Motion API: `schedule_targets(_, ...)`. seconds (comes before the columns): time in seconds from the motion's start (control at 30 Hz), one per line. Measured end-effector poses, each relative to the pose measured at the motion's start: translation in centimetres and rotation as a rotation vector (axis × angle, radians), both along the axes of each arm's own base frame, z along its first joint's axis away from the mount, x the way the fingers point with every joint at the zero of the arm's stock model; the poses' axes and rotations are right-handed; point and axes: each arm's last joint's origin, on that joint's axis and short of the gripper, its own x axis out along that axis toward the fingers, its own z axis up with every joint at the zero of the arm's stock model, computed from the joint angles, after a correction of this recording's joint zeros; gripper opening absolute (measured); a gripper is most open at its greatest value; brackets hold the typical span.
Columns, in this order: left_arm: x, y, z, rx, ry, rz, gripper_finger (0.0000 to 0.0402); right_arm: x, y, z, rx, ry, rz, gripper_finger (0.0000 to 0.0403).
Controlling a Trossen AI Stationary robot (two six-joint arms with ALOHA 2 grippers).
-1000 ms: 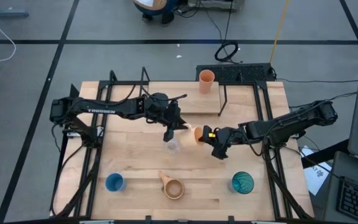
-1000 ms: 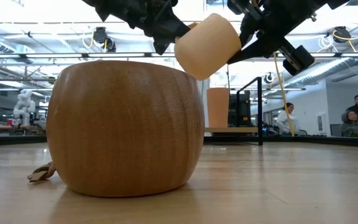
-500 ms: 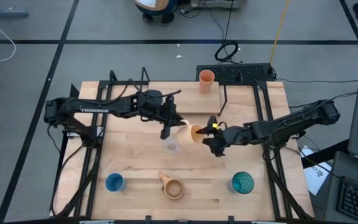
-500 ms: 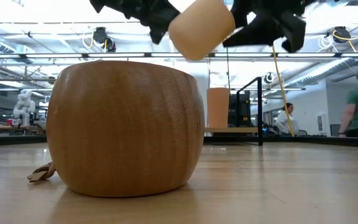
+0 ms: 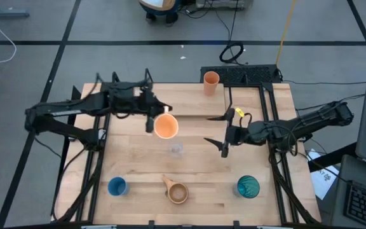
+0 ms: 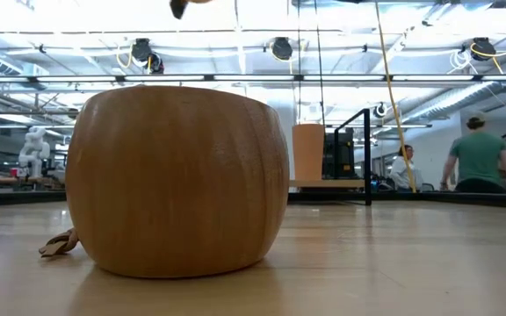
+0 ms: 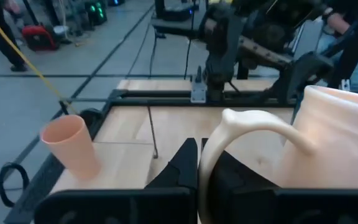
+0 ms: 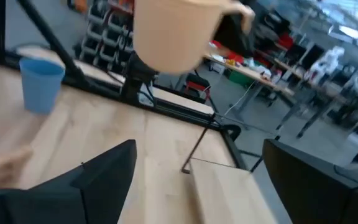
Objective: Stack small to large cups/mugs on shelf
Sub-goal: Put the light pink mug on the shelf
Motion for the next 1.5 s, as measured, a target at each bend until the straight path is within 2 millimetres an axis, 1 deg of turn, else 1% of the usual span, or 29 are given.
schedule_targets(0.07, -0.8, -0.2, 0.7, 0.006, -0.036, 0.005, 0.0007, 0.0, 0.0, 0.1, 0.037, -0.01, 0.0, 0.0343)
schedule_targets(0.17, -1.7, -0.3, 0.4, -0.002, -0.069, 0.035, 0.0007, 0.0, 0.0, 0.1, 0.088, -0.028, 0.0, 0.0342)
schedule_targets(0.2, -1.9, -0.3, 0.2, -0.008, -0.096, 0.059, 0.0007, 0.0, 0.0, 0.1, 0.108, -0.033, -0.002, 0.0342)
schedule_targets(0.3, -2.3, -0.3, -1.7, -0.016, -0.137, 0.174, 0.0007, 0.0, 0.0, 0.4, 0.179, -0.074, -0.009, 0.0342)
schedule_targets(0.4, -2.3, -0.4, -3.5, -0.031, -0.206, 0.195, 0.0007, 0.2, 0.1, 0.6, 0.208, -0.149, -0.004, 0.0341)
schedule_targets(0.5, -2.2, -0.9, -4.6, -0.04, -0.288, 0.178, 0.0007, 0.4, 0.1, 0.5, 0.225, -0.236, 0.002, 0.0341)
schedule_targets(0.6, -1.7, -1.4, -5.6, -0.038, -0.342, 0.205, 0.0007, 0.9, 0.0, 0.6, 0.248, -0.305, -0.002, 0.0341)
schedule_targets(0.67, -1.4, -1.7, -6.4, -0.034, -0.351, 0.244, 0.0007, 1.5, 0.0, 0.5, 0.294, -0.355, -0.003, 0.0341)
schedule_targets(0.73, -0.8, -2.0, -6.6, -0.035, -0.383, 0.278, 0.0007, 2.2, 0.0, 0.3, 0.3, -0.355, 0.006, 0.0341)
schedule_targets(0.8, -0.3, -2.1, -7.2, -0.029, -0.366, 0.316, 0.0008, 2.9, 0.2, 0.3, 0.308, -0.346, 0.013, 0.0341)
schedule_targets(0.87, 0.4, -2.2, -7.8, -0.024, -0.353, 0.348, 0.0008, 3.6, 0.3, 0.6, 0.32, -0.32, 0.01, 0.0341)
schedule_targets(0.93, 0.9, -2.3, -8.5, -0.014, -0.333, 0.385, 0.0007, 4.3, 0.5, 1.4, 0.339, -0.287, 0.004, 0.0341)
schedule_targets(1.13, 2.1, -2.4, -9.8, -0.001, -0.327, 0.525, 0.001, 6.5, 0.8, 4.0, 0.333, -0.022, -0.05, 0.0341)
schedule_targets(1.33, 2.7, -2.9, -10.4, -0.016, -0.346, 0.614, 0.0007, 7.6, 0.0, 6.1, 0.28, 0.179, -0.113, 0.0341)
schedule_targets(1.43, 3.0, -3.0, -11.0, -0.055, -0.348, 0.621, 0.001, 7.9, -0.7, 6.7, 0.274, 0.257, -0.097, 0.034)
schedule_targets(1.5, 3.4, -3.1, -11.5, -0.076, -0.336, 0.619, 0.0006, 8.1, -1.1, 6.6, 0.281, 0.3, -0.055, 0.0338)
